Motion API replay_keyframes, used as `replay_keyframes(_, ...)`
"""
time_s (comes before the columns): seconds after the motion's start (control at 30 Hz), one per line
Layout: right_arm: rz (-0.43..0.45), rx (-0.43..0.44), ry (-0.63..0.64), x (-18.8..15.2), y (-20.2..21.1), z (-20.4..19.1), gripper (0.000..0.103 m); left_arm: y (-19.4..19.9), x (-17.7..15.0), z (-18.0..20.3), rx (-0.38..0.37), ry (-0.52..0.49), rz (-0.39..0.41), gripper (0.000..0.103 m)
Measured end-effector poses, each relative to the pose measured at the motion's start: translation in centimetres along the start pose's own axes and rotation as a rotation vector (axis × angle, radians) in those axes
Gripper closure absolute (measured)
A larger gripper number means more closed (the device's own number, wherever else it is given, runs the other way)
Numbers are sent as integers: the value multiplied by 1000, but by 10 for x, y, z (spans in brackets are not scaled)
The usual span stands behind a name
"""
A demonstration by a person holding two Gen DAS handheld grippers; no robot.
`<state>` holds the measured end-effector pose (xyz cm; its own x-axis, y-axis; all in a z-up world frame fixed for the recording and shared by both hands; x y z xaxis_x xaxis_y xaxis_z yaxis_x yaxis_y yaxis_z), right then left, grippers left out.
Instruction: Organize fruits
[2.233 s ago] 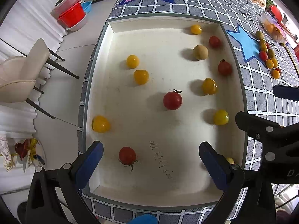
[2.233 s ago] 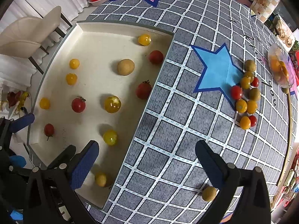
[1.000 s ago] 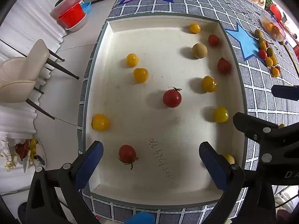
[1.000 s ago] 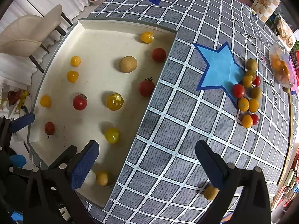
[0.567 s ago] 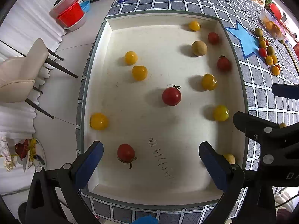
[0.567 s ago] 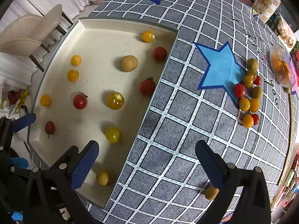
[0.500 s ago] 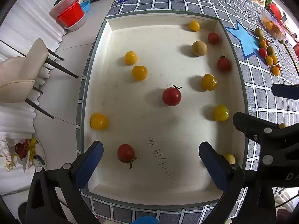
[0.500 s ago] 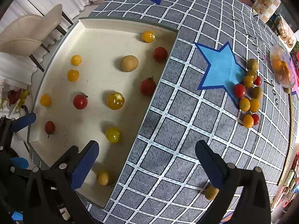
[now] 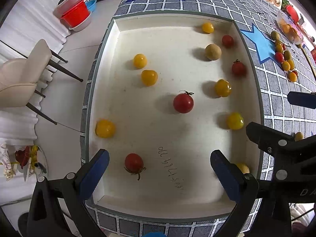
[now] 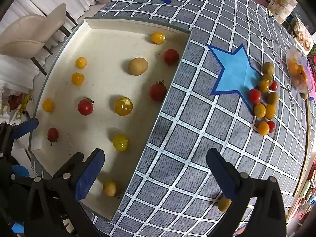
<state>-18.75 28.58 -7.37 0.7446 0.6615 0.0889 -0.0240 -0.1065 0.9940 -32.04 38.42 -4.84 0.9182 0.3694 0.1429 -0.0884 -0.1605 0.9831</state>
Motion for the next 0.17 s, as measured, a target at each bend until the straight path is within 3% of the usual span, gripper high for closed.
replay_keyframes(0.17, 0, 1, 2, 2, -1, -6, 0, 4, 2, 1, 5, -6, 27, 0)
Point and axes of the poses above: each gripper's, at about its wrist camera, not at the fingertips, and y roughly against the way its jaws point, z to its right, x to its top, the point moved 9 cm from there along -y, roughly the way its jaws point, and after that the axes turned 2 degrees about x, right-handed, at the moved point
